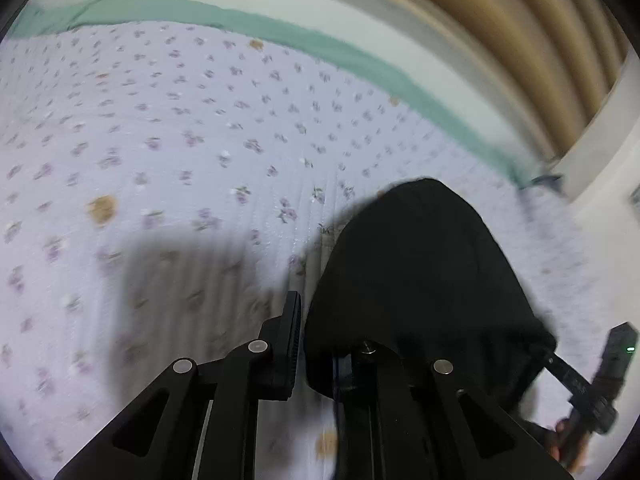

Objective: Fold large clothes

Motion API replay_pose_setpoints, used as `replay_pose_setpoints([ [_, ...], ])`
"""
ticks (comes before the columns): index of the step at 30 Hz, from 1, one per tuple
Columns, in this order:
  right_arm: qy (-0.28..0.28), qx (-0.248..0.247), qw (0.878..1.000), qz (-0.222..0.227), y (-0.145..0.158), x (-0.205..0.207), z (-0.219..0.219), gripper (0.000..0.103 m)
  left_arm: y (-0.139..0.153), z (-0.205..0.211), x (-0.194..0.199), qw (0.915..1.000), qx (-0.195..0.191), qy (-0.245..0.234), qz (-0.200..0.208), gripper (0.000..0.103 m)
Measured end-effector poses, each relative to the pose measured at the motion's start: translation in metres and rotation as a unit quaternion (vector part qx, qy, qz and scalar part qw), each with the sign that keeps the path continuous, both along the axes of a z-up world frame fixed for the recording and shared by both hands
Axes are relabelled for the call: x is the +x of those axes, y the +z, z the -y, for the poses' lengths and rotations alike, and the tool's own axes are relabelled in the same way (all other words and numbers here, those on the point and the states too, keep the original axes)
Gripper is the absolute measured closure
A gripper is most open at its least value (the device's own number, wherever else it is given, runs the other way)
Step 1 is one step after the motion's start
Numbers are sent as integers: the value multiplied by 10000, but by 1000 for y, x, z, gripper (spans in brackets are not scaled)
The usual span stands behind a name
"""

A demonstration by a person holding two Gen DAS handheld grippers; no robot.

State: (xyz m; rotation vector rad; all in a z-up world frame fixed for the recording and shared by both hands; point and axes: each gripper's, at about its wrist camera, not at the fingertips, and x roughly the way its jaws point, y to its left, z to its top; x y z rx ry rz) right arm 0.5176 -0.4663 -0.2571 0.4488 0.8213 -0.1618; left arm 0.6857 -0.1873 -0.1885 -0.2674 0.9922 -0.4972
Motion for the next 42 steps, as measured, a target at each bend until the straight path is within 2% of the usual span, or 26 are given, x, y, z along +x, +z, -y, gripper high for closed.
replay_pose_setpoints([
  [2, 132, 255, 9991, 324, 16, -21, 8, 97, 9, -17, -13, 9989, -275, -297, -229, 89],
  [4, 412, -185, 9978, 488, 28, -37, -3, 97, 11, -19, -22, 9991, -46, -402, -129, 88],
  [5, 490, -522, 9968, 359, 24, -36, -13, 97, 1, -14, -22, 9986, 256, -434, -160, 88],
  [6, 515, -684, 9961, 197, 18, -33, -18, 97, -10, -13, -19, 9980, 394, -409, -262, 87],
  [7, 566, -752, 9953, -228, -2, -23, -22, 97, -25, -11, -14, 9973, 453, -416, -410, 84],
  [8, 592, -708, 9945, -492, -16, -16, -23, 97, -43, -7, -9, 9961, 449, -486, -582, 83],
  [9, 715, -509, 9916, -946, -44, -3, -22, 97, -54, -8, -8, 9969, 336, -495, -507, 82],
  [12, 686, -538, 9930, -803, -54, -2, -21, 96, -48, -14, -19, 9987, 93, -492, -135, 80],
  [15, 686, -405, 9946, -669, -55, -6, -17, 93, -47, -22, -19, 9987, -157, -449, -190, 78],
  [17, 672, -159, 9959, -589, -53, -9, -9, 90, -33, -31, -25, 9984, -320, -453, -62, 78],
  [19, 667, -76, 9960, -592, -49, -13, -4, 77, -17, -40, -34, 9964, -562, -607, 170, 76],
  [20, 667, -70, 9959, -606, -44, -17, -3, 76, -2, -45, -42, 9939, -710, -785, 294, 74],
  [22, 716, -60, 9961, -513, -28, -30, -2, 74, 20, -53, -55, 9883, -931, -1123, 450, 55],
  [25, 916, 127, 9956, -129, 3, -53, 2, 63, 51, -64, -72, 9826, -1049, -1246, 897, 49],
  [26, 944, 99, 9954, 103, 20, -61, 1, 60, 67, -68, -77, 9787, -1198, -1220, 1140, 48],
  [28, 990, 13, 9936, 550, 47, -71, -5, 43, 85, -65, -77, 9749, -1328, -1035, 1459, 36],
  [30, 945, -299, 9910, 896, 74, -60, -16, 40, 91, -34, -63, 9796, -898, -973, 1508, 35],
  [32, 1074, -440, 9901, 789, 80, -26, -32, 39, 73, 5, -43, 9859, -340, -959, 1329, 35],
  [33, 1112, -462, 9904, 678, 76, -15, -39, 39, 60, 17, -34, 9883, -206, -972, 1160, 35],
  [36, 973, -607, 9932, 211, 38, 28, -42, 39, -2, 43, -10, 9943, 376, -896, 440, 36],
  [37, 979, -556, 9936, 8, 17, 40, -42, 39, -28, 47, -3, 9943, 602, -870, 151, 36],
  [38, 1069, -377, 9929, -356, -13, 52, -39, 39, -42, 48, -1, 9942, 593, -891, 61, 36],
  [40, 1201, -279, 9894, -762, -53, 56, -38, 40, -41, 48, -4, 9940, 610, -882, 206, 36],
  [42, 1188, -492, 9902, -549, -58, 50, -43, 40, -42, 49, -7, 9933, 697, -860, 319, 36],
])
